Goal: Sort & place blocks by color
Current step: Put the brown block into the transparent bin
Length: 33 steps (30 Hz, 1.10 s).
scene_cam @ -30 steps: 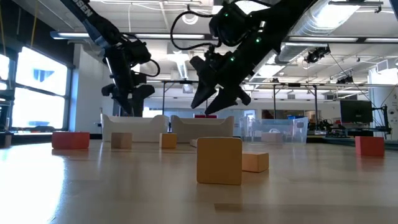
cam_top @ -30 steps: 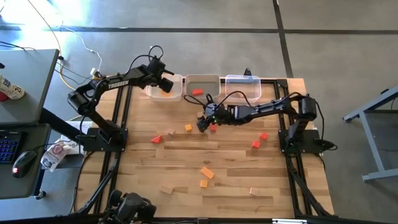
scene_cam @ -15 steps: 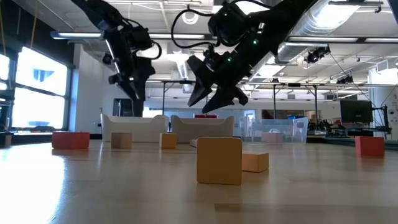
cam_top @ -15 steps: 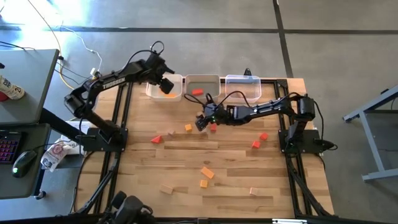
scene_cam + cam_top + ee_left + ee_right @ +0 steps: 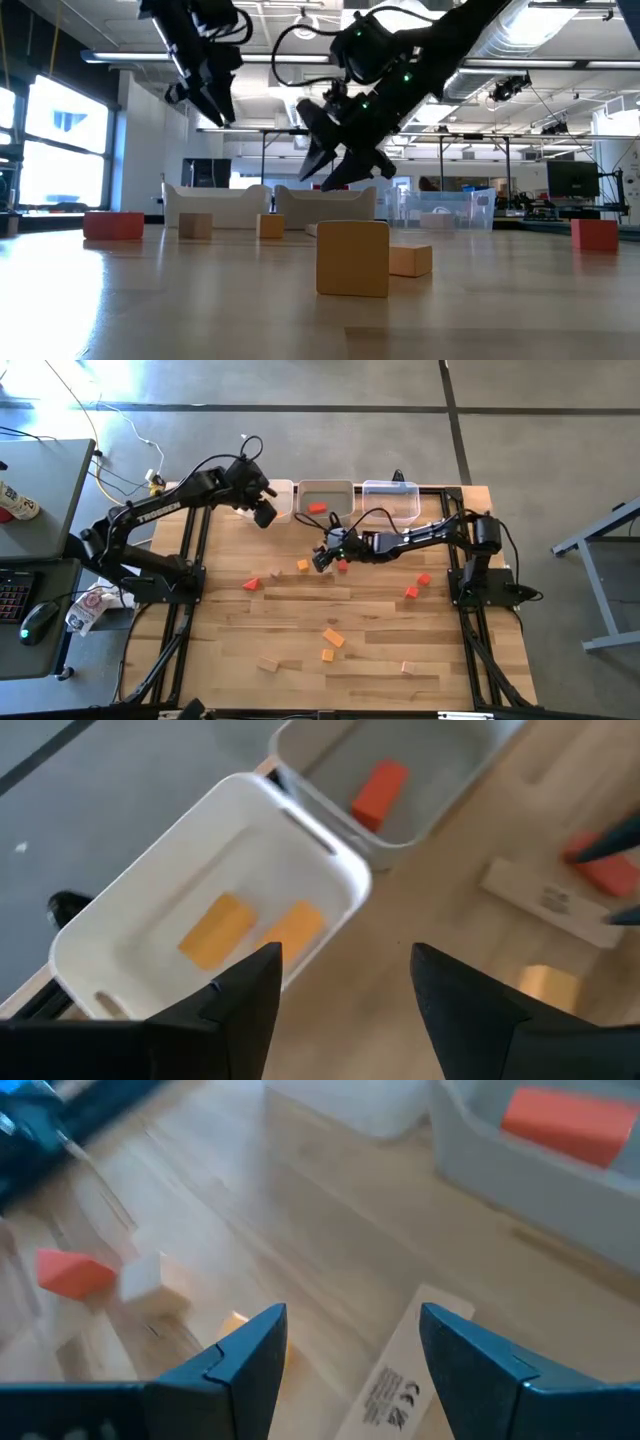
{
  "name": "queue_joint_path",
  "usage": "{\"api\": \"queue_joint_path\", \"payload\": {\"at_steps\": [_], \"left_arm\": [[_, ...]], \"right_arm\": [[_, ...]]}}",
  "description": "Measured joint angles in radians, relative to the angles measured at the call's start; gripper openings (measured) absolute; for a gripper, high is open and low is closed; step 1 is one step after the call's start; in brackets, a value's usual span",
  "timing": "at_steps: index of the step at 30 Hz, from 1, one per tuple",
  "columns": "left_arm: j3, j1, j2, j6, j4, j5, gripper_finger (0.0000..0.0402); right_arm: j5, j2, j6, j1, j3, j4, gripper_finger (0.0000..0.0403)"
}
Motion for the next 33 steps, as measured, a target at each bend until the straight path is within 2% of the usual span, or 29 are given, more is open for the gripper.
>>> {"api": "queue_joint_path", "payload": {"at_steps": [10,20,33], "left_arm": [[0.0,-0.076,-0.013,-0.006,-0.001,-0.013,0.0209],[0.0,-0.077,-0.013,-0.018,-0.001,-0.043,0.0209],[0.0,-0.077,-0.012,-0.018,0.001,-0.05,0.0209]], "right_arm": [[-0.008,0.071,0.048,0.002,0.0,0.003,0.0216],[0.046,0.081,0.051,0.004,0.0,-0.04,0.0216],[0.018,0.137,0.076,0.004,0.0,-0.012,0.0216]]}}
